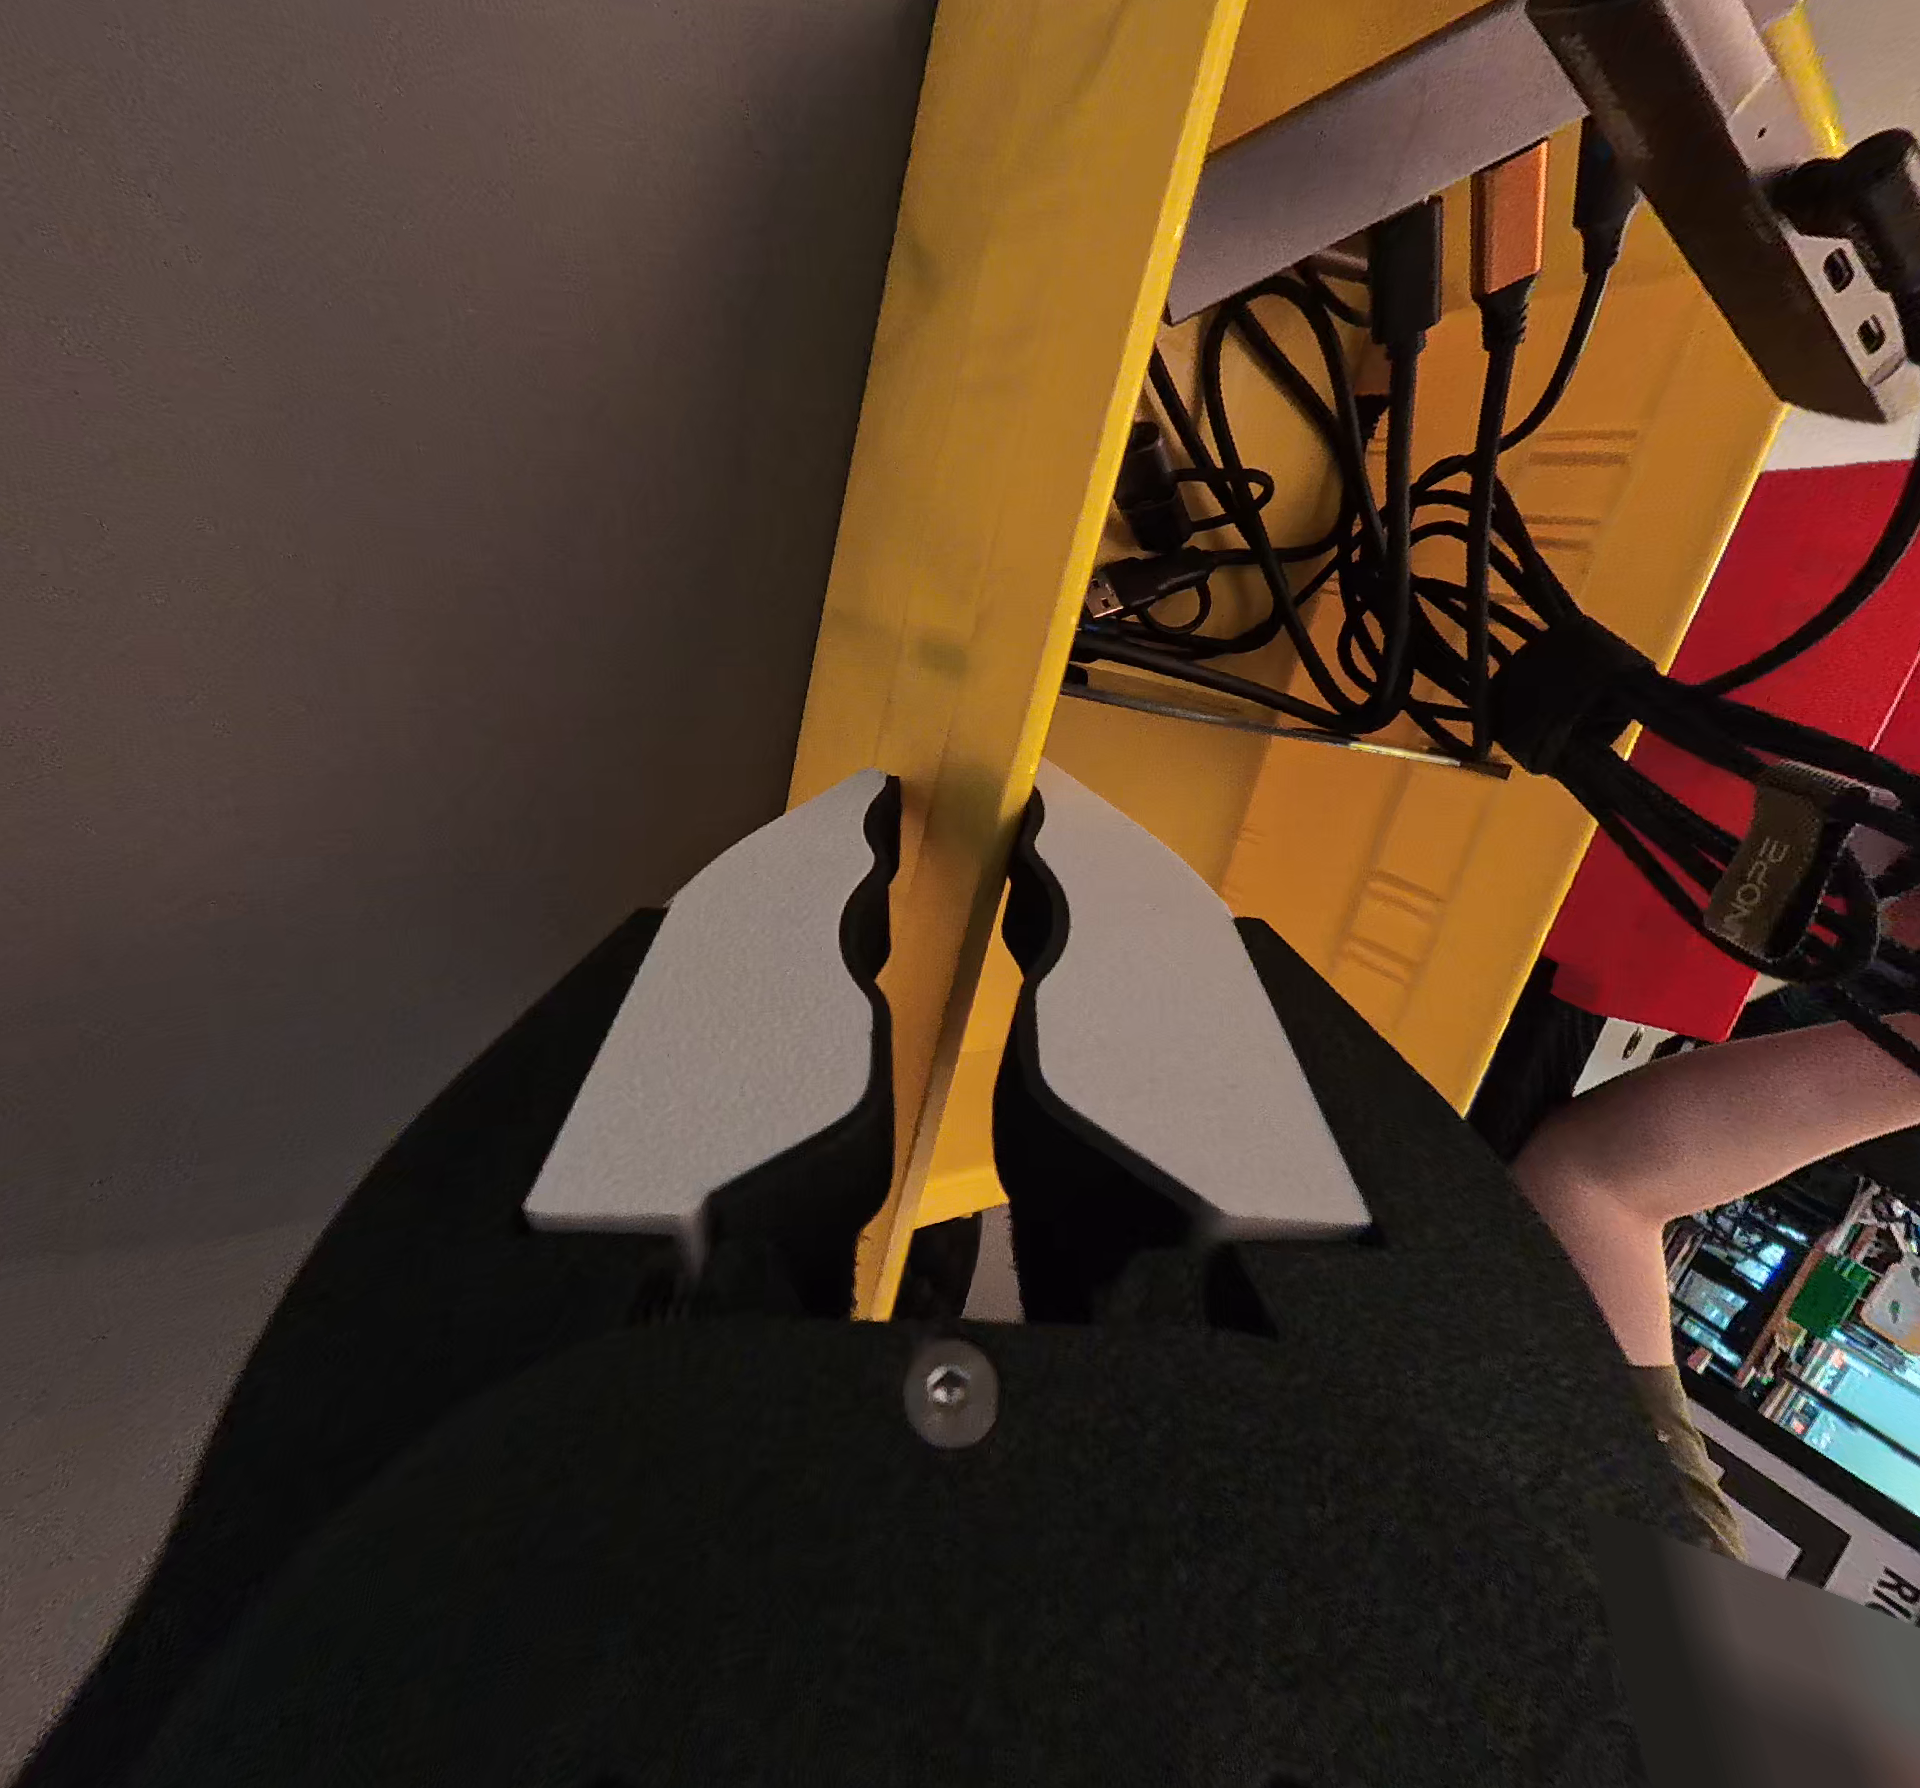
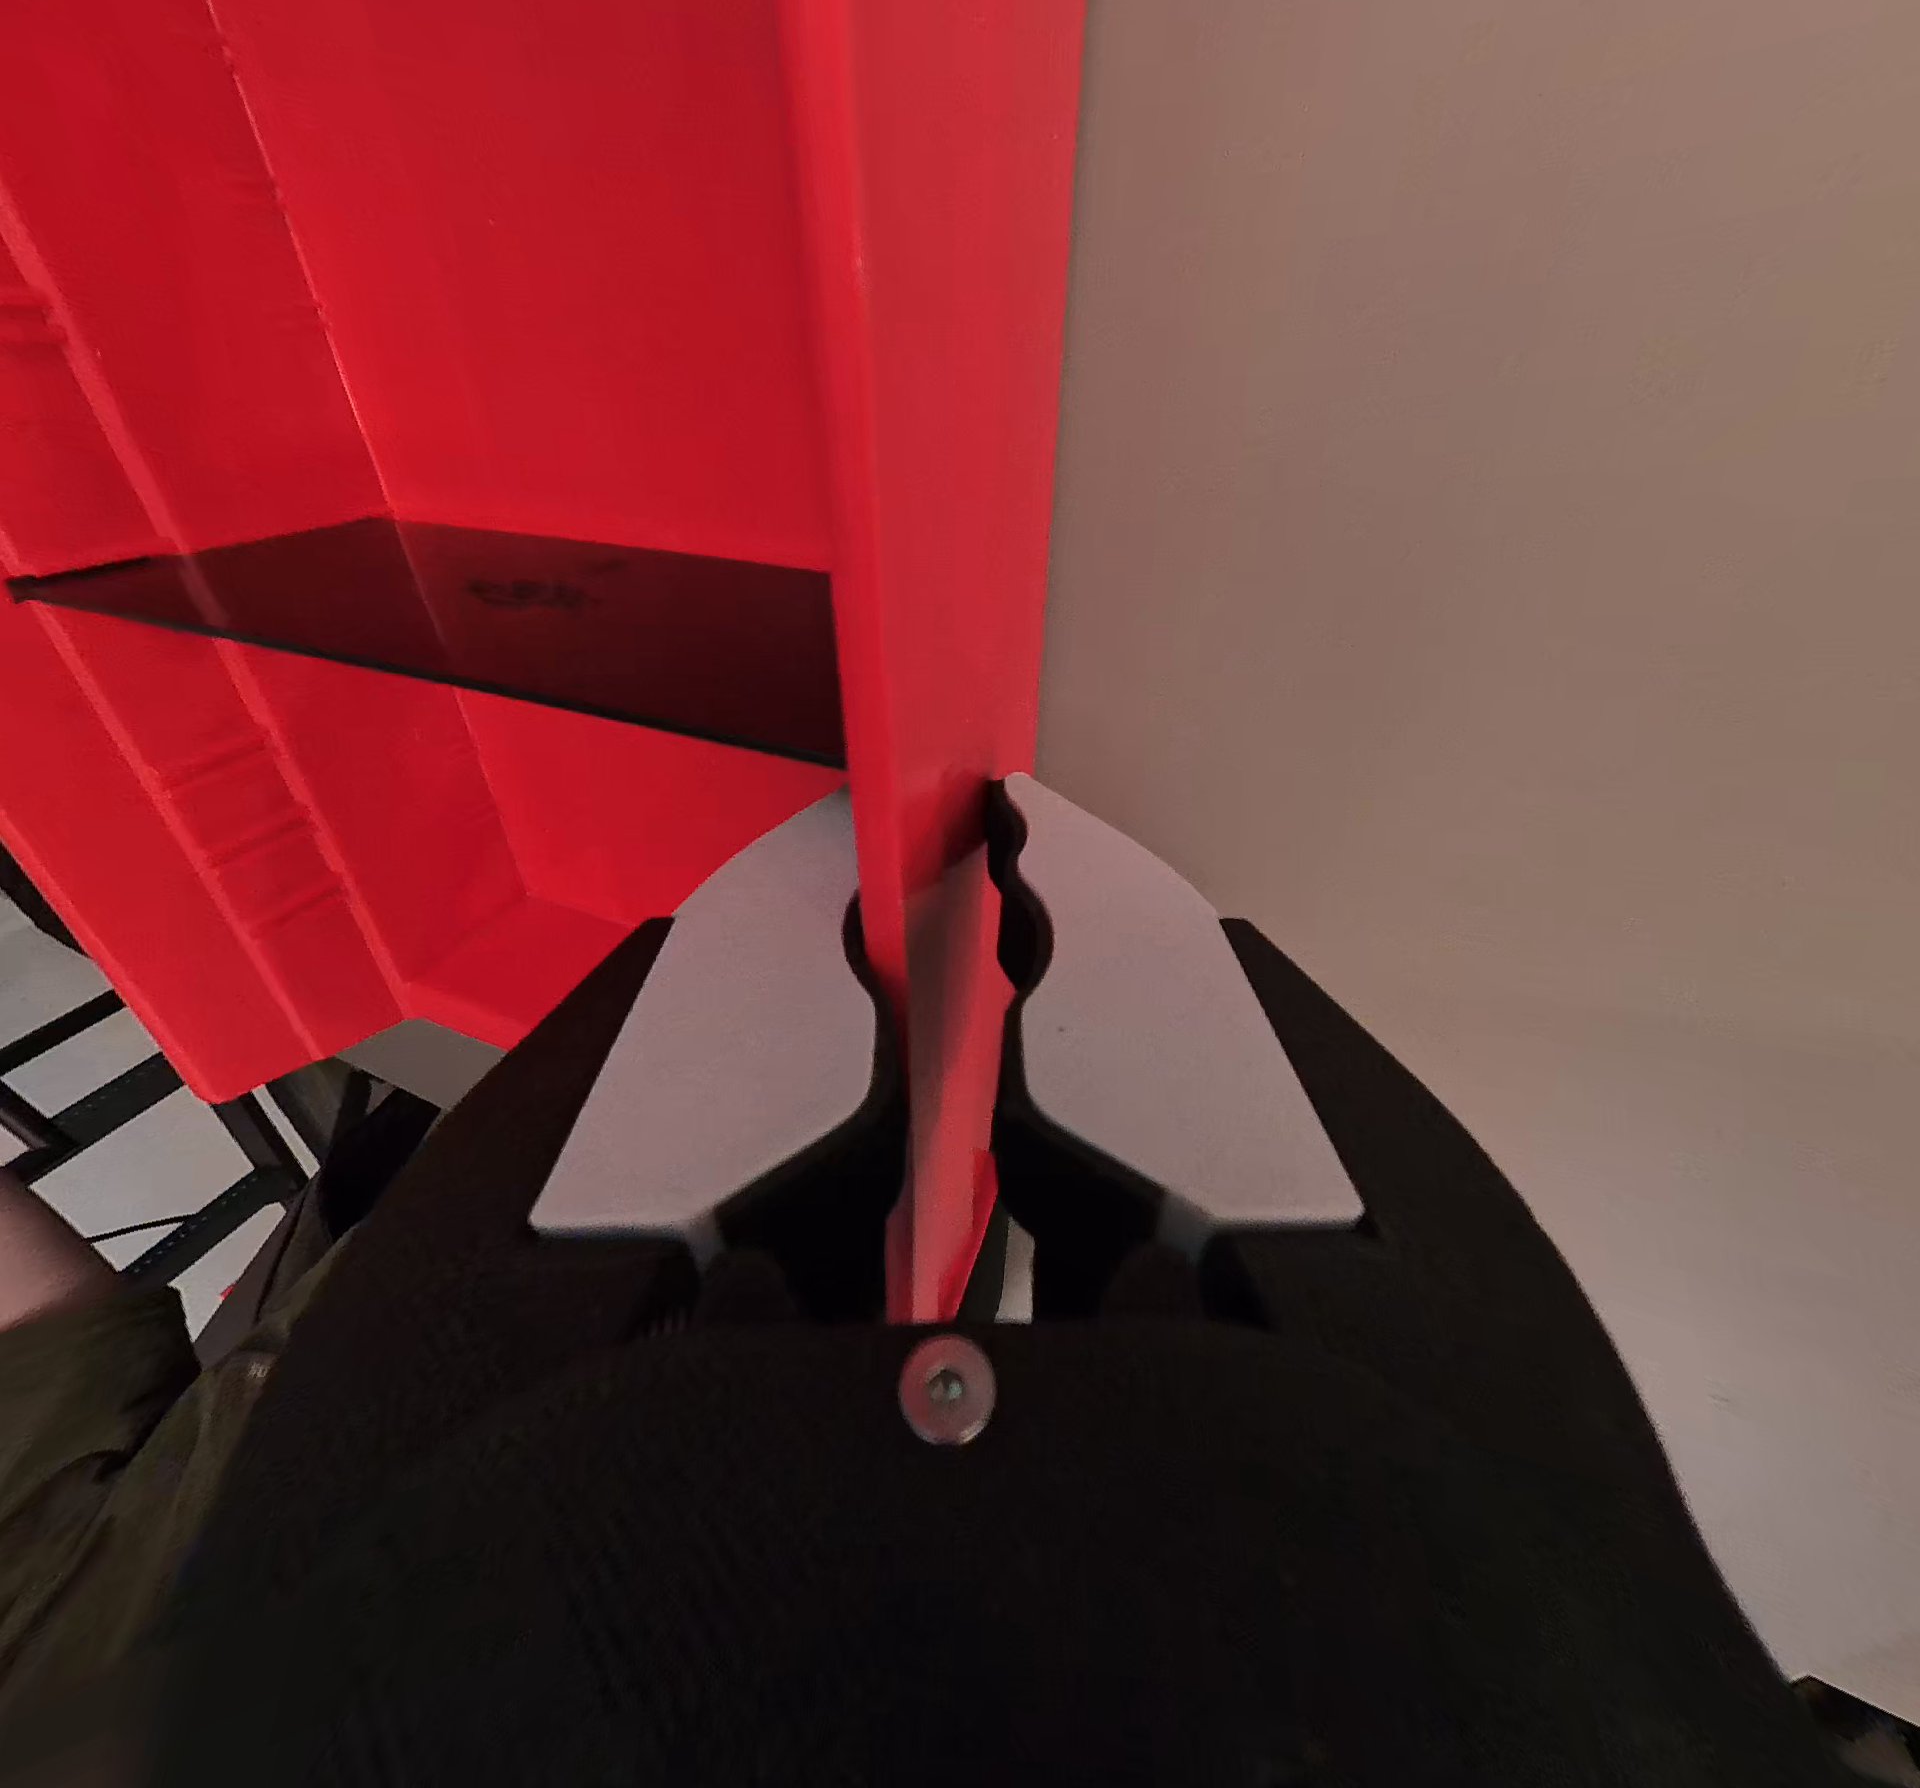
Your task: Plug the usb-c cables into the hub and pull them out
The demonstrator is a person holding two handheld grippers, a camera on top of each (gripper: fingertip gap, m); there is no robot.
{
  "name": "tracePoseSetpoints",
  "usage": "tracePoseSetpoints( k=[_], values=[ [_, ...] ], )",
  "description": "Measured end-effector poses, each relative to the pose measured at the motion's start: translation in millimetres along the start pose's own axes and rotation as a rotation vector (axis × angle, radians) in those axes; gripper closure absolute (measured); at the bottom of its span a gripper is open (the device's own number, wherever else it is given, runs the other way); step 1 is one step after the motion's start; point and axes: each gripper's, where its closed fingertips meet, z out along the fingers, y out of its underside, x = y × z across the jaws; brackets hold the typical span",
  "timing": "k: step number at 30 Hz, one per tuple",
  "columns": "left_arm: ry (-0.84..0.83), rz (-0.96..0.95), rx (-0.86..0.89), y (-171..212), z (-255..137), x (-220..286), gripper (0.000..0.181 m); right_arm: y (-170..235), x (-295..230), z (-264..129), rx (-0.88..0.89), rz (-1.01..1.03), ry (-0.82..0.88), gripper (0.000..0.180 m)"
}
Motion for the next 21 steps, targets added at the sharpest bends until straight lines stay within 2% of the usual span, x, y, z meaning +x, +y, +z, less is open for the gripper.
tracePoseSetpoints(
  k=[11,17,21],
  values=[
    [0.023,-0.041,0.033,2.0,-3.1,-3.4,0.162,-21.5,-1.8,1.2,0.065,0.016,0.016,0.165],
    [0.018,-0.061,0.040,2.2,-2.9,-3.3,0.161,-17.7,-0.1,0.4,0.060,0.020,0.012,0.165],
    [0.021,-0.053,0.033,2.8,-2.5,-2.7,0.162,-11.8,2.0,0.2,0.023,-0.057,0.067,0.167]
  ],
)
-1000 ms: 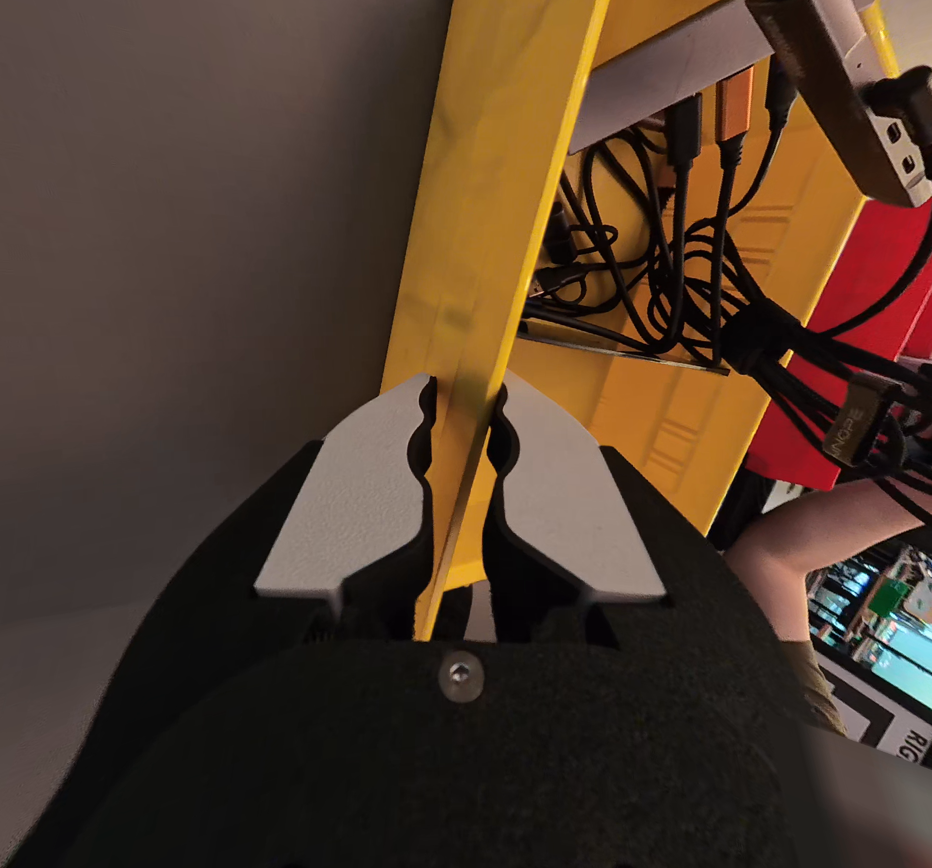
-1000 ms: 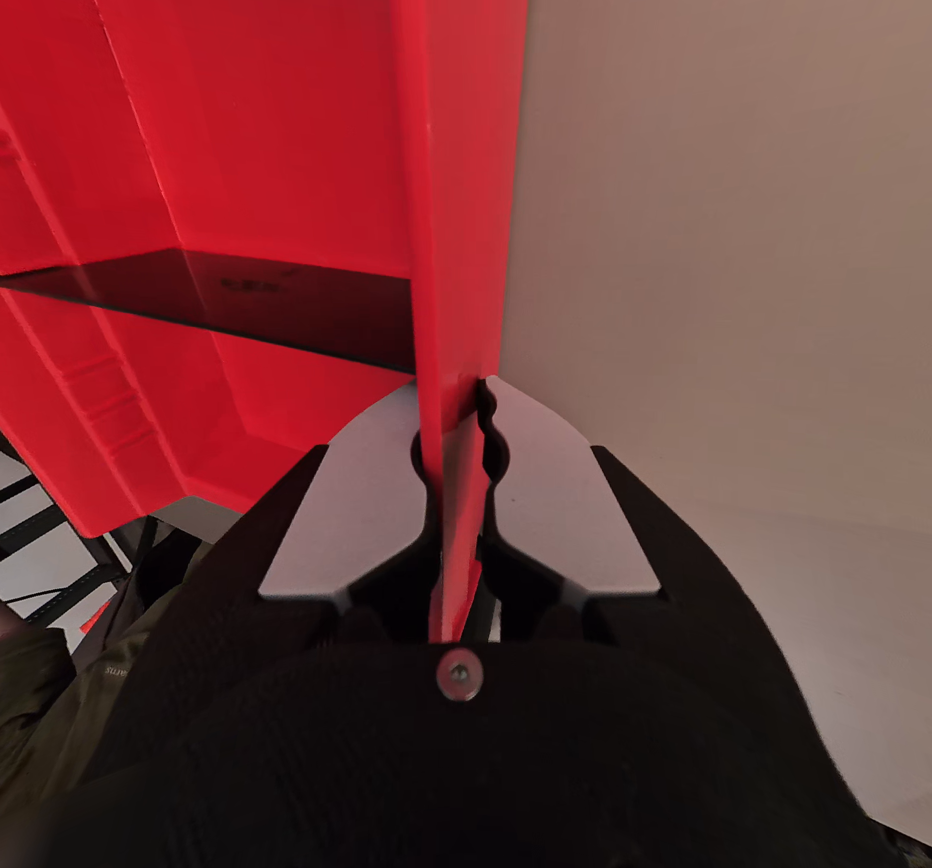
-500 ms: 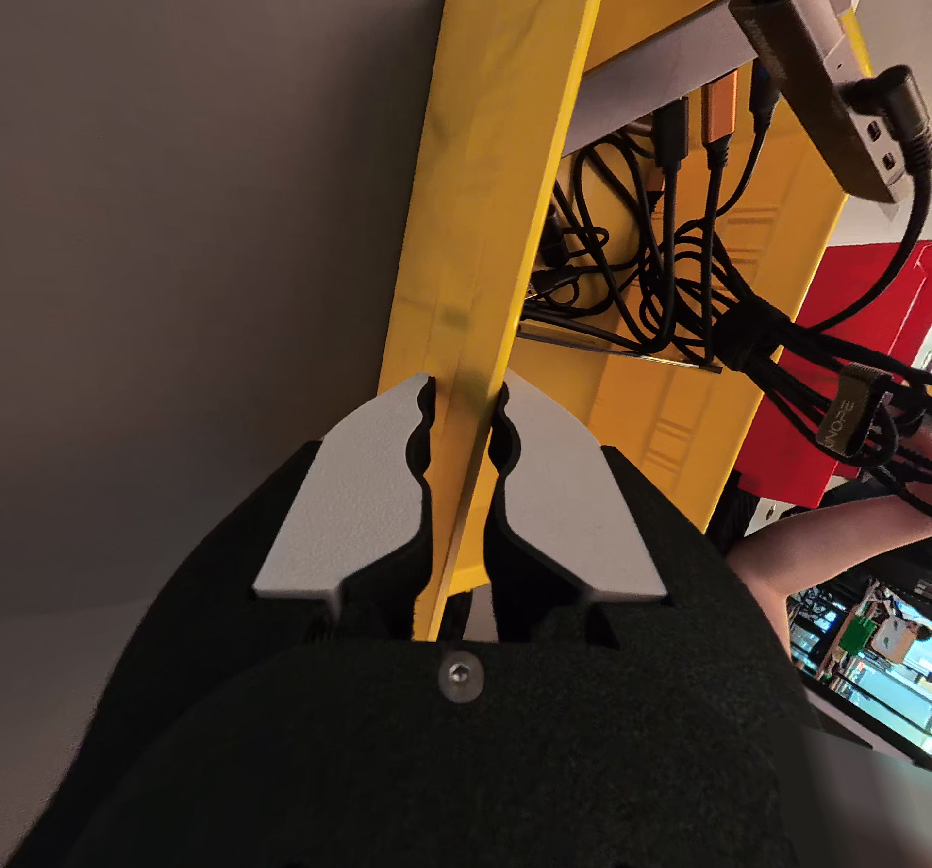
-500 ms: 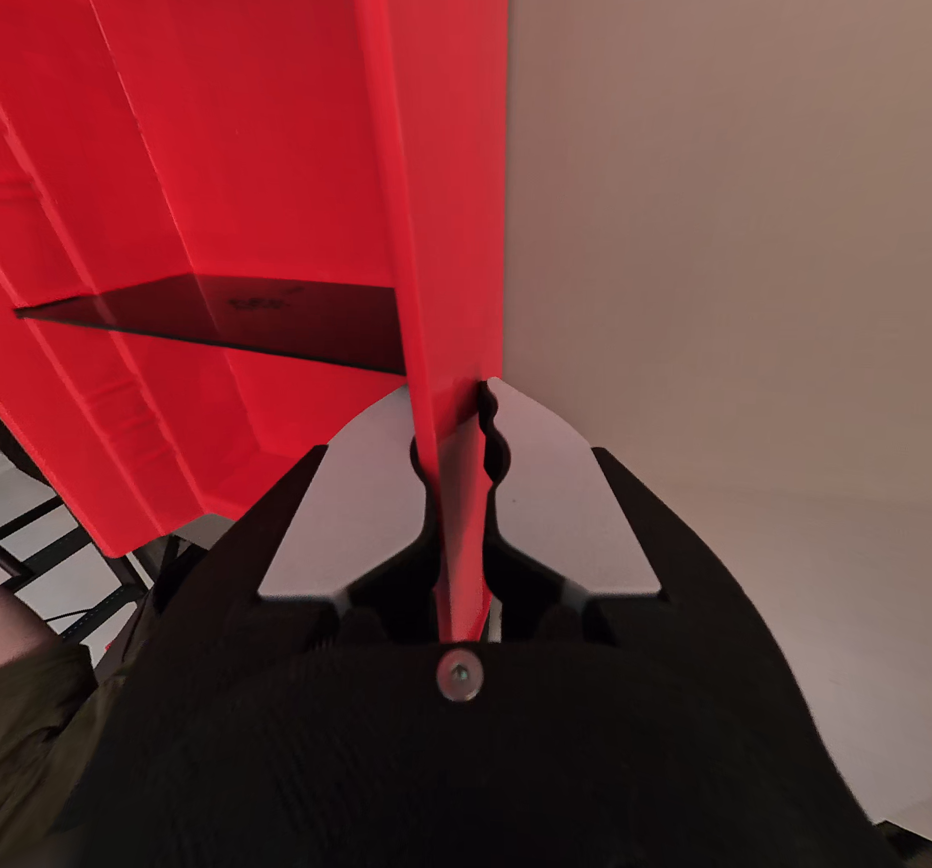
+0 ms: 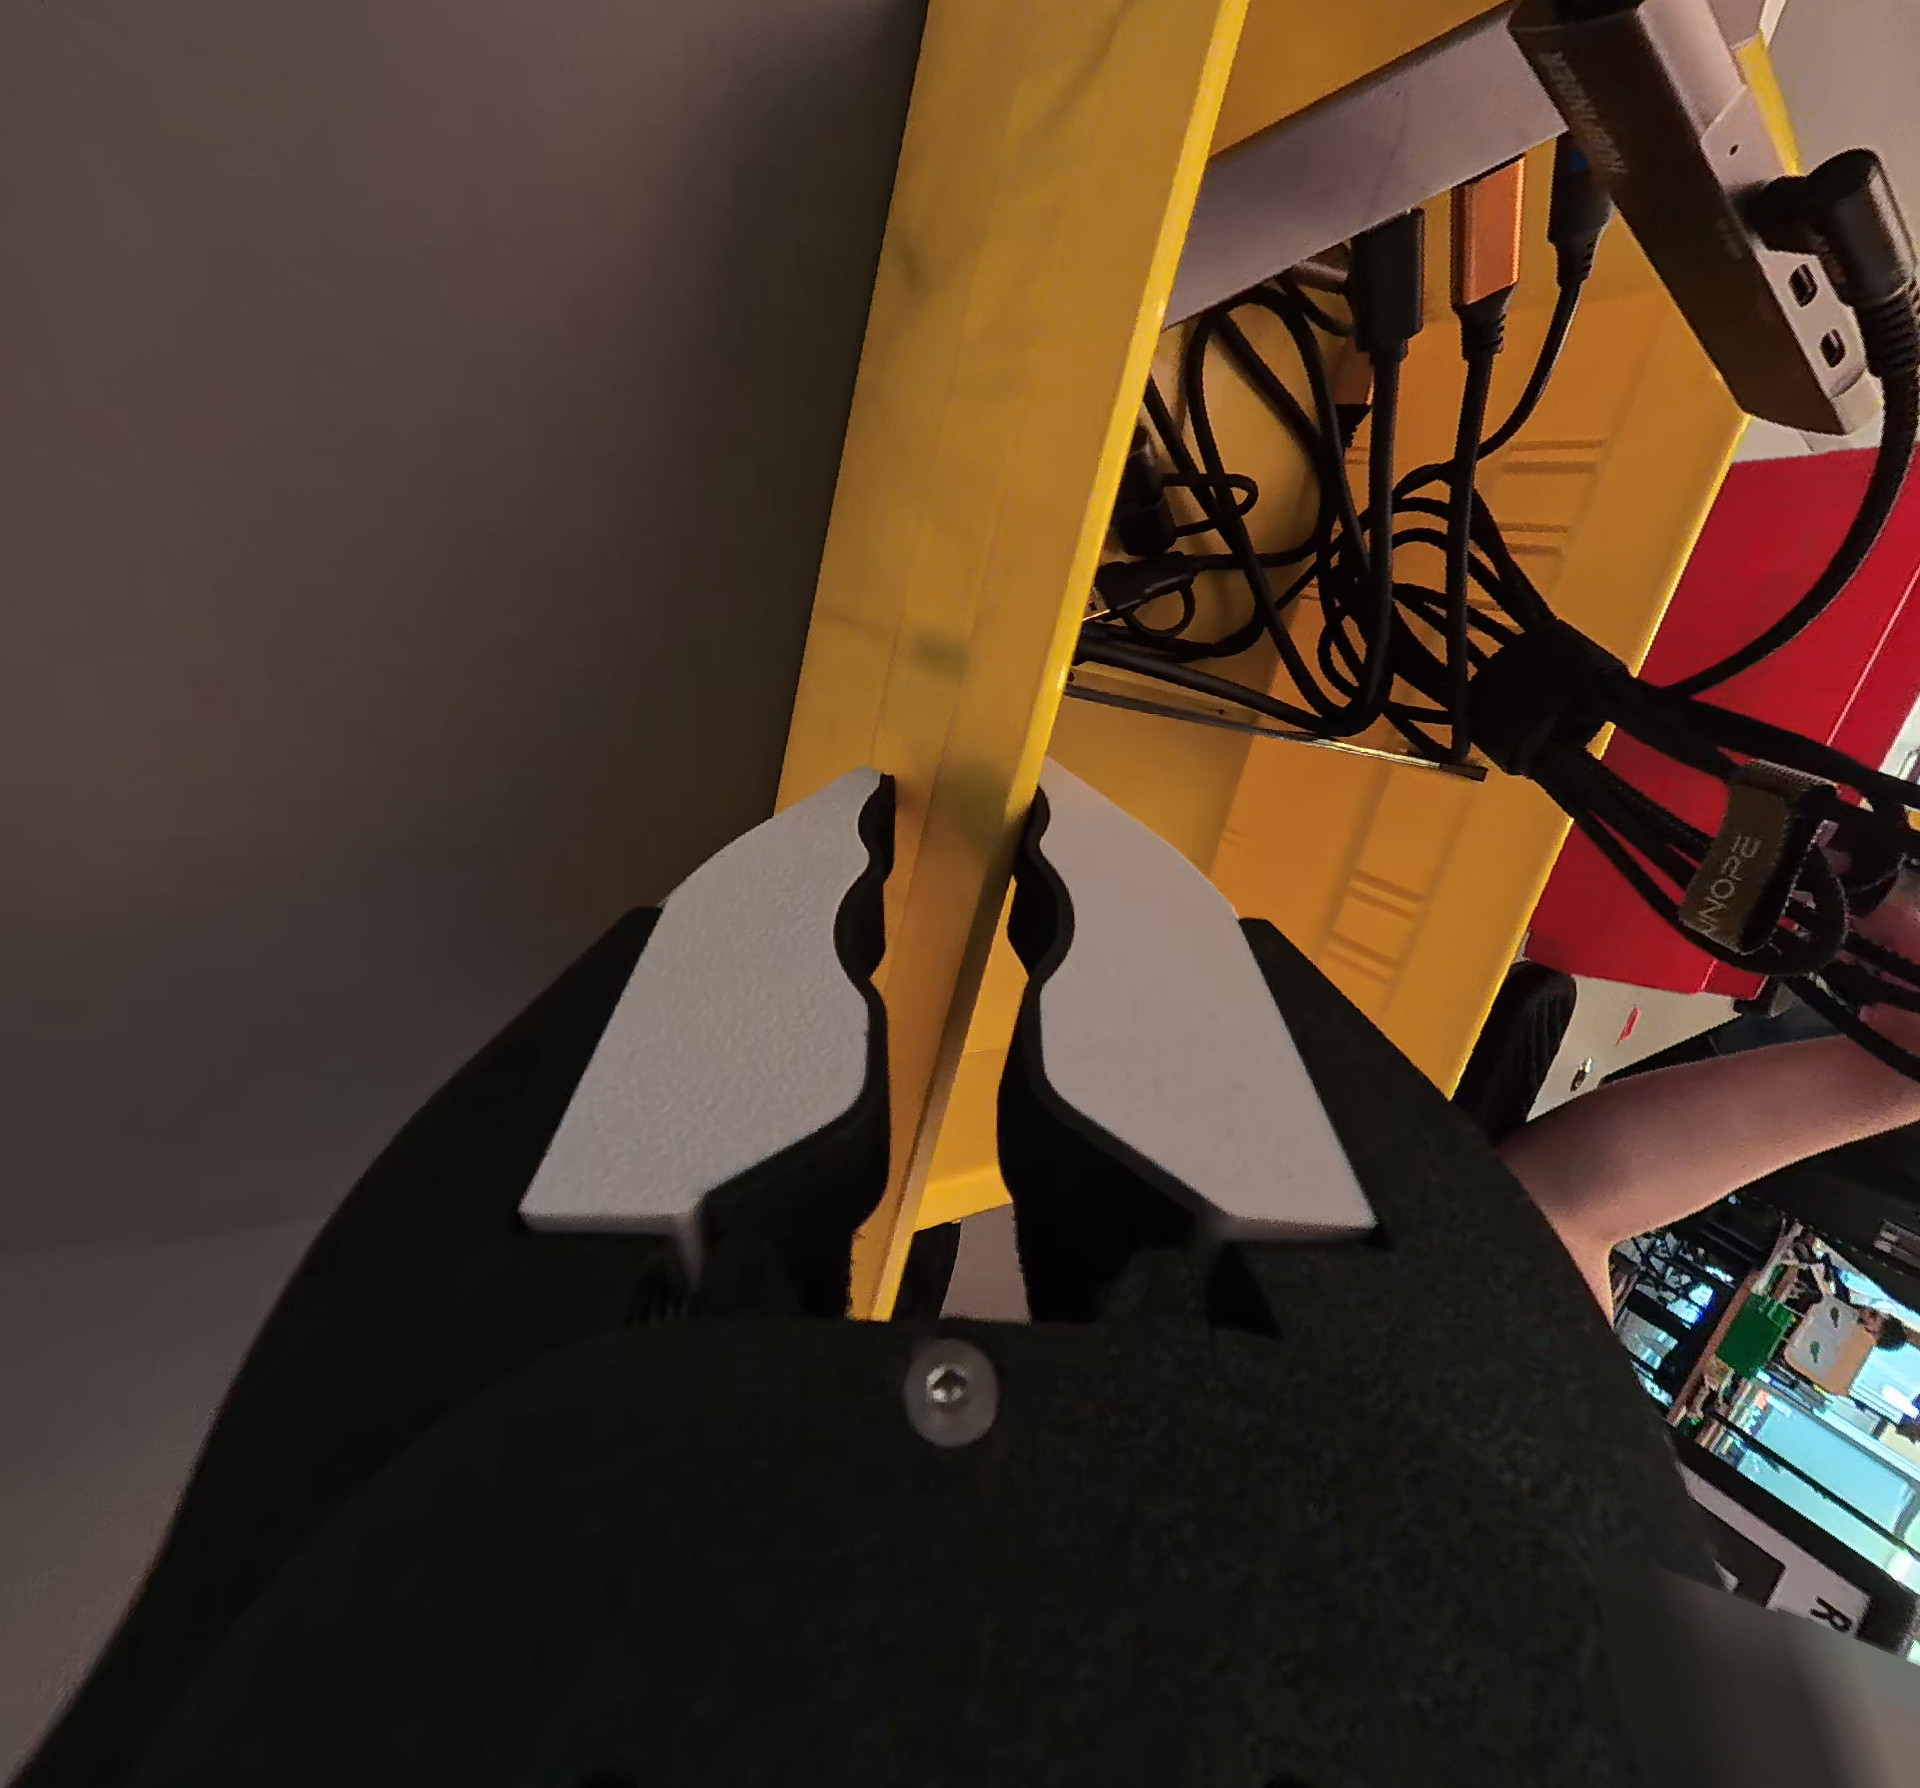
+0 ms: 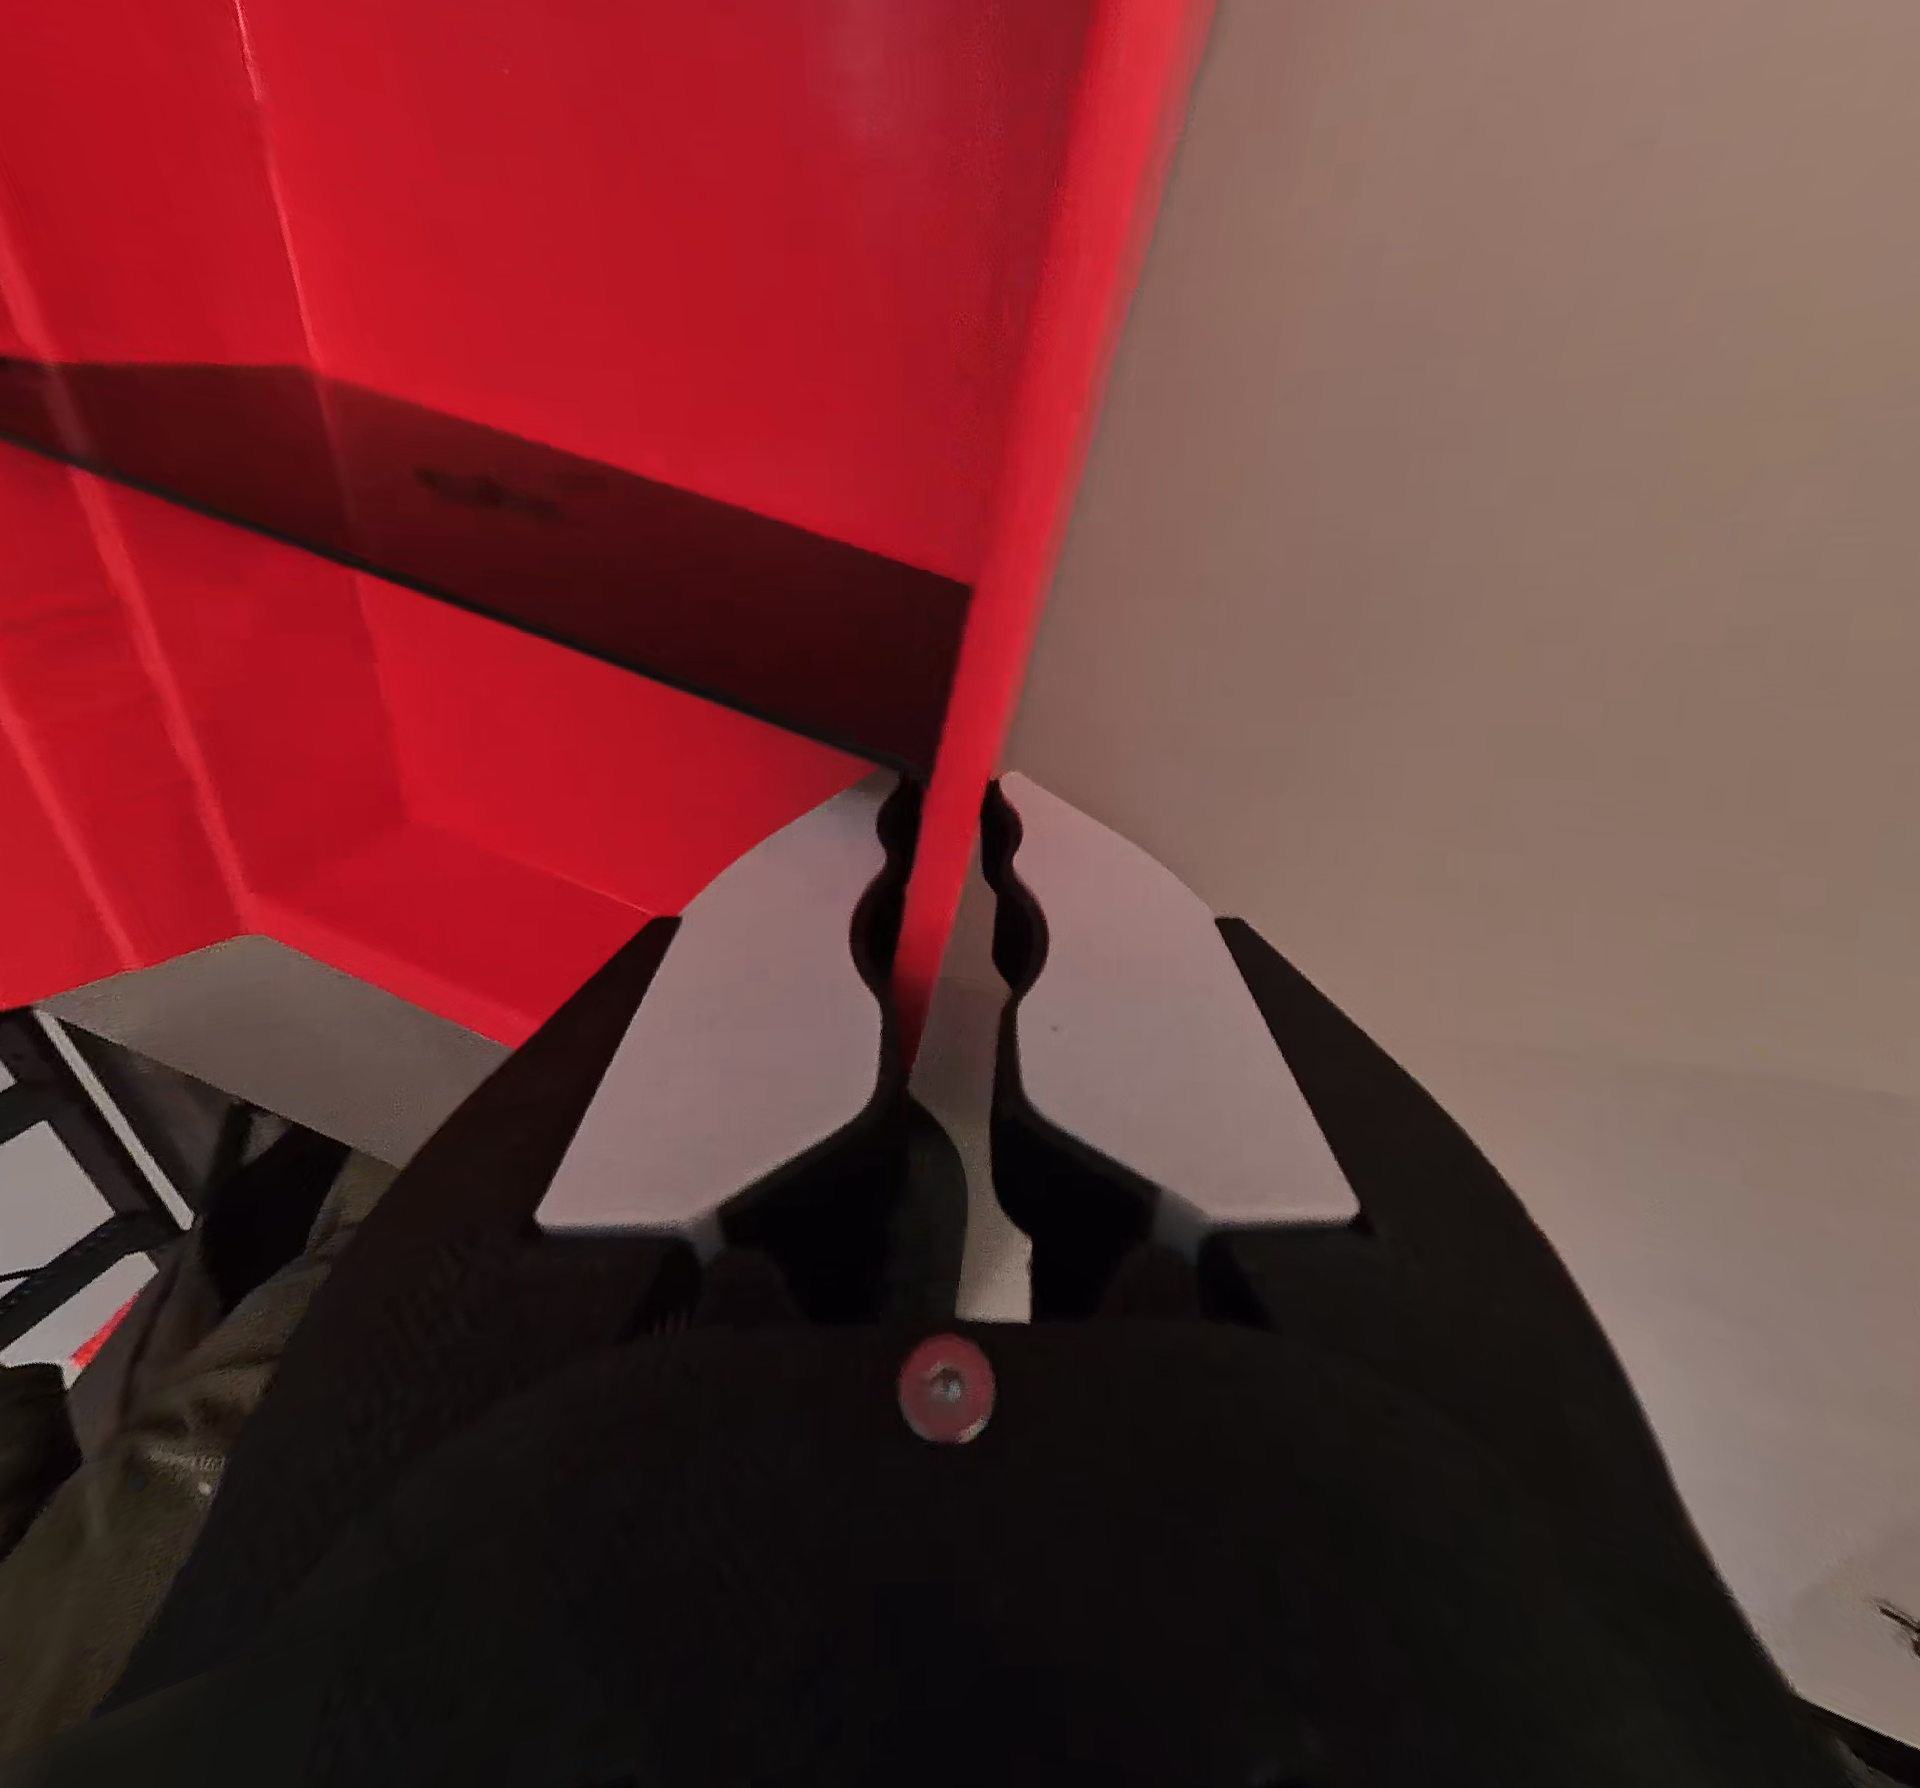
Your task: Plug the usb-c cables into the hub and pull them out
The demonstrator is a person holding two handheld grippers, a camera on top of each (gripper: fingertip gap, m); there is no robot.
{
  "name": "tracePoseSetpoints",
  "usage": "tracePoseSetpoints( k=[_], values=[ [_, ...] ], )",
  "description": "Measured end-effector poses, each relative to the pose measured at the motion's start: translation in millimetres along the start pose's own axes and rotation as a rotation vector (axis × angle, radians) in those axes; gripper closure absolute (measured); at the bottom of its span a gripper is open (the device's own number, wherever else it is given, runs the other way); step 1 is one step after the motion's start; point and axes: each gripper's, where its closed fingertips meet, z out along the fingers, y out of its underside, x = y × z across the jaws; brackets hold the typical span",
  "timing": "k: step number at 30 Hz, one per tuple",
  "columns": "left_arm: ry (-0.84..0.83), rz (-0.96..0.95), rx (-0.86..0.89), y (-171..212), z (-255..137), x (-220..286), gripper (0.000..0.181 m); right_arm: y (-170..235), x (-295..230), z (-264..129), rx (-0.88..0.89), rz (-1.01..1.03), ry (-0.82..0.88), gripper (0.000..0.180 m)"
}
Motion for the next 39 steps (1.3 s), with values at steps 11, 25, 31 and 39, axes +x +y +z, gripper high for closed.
tracePoseSetpoints(
  k=[11,25,31,39],
  values=[
    [0.044,0.011,-0.009,-0.1,0.6,0.5,0.160,5.6,4.3,-2.3,-0.018,0.011,0.017,0.168],
    [0.067,0.011,0.000,-0.2,1.2,0.6,0.159,6.9,0.7,-0.8,-0.024,-0.012,-0.014,0.164],
    [0.074,0.001,0.008,-0.1,1.3,0.7,0.158,7.3,-2.8,0.1,-0.028,-0.001,-0.082,0.157],
    [0.086,-0.013,0.022,0.2,0.7,1.2,0.157,8.1,-4.1,-0.3,-0.040,0.009,-0.107,0.155]
  ],
)
